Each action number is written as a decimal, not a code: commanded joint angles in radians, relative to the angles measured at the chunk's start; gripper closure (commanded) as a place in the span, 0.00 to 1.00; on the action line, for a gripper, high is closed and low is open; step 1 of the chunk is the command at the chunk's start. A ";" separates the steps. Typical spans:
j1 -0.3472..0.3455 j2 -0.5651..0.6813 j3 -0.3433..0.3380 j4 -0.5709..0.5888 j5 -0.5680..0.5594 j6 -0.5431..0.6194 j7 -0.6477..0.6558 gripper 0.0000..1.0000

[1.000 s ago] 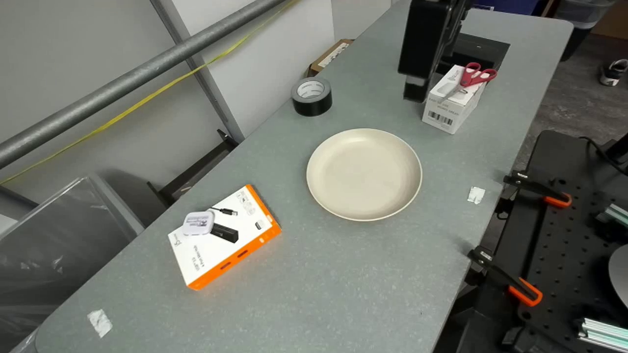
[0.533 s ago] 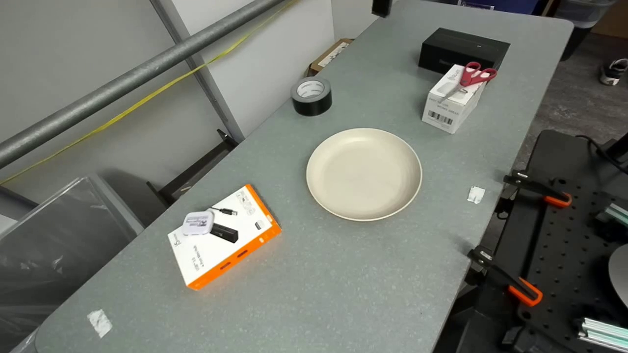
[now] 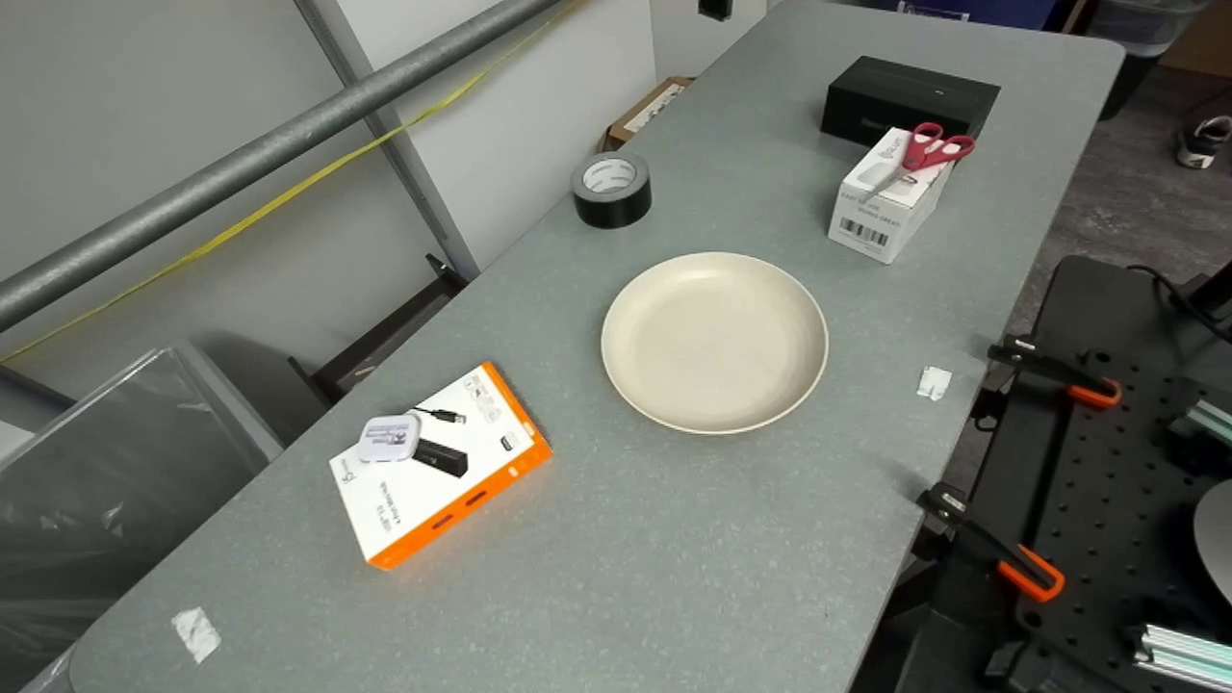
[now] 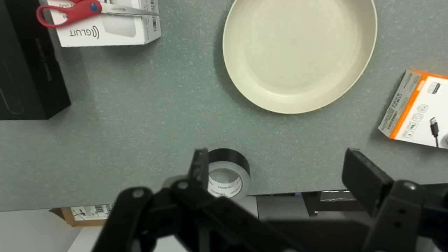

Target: Put the black masking tape on the plate.

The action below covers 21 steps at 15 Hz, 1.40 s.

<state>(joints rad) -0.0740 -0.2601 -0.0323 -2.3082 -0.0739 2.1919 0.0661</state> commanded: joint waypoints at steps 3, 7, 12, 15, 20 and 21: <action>0.007 0.245 -0.011 0.224 0.055 -0.026 0.012 0.00; 0.012 0.466 -0.007 0.402 0.088 -0.022 0.028 0.00; 0.024 0.751 -0.022 0.655 0.077 -0.006 0.145 0.00; 0.019 0.716 -0.019 0.589 0.075 0.004 0.115 0.00; 0.019 0.705 -0.019 0.581 0.074 0.004 0.115 0.00; 0.027 0.732 -0.026 0.605 0.063 0.023 0.140 0.00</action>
<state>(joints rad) -0.0660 0.4416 -0.0378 -1.7307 -0.0069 2.1990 0.1856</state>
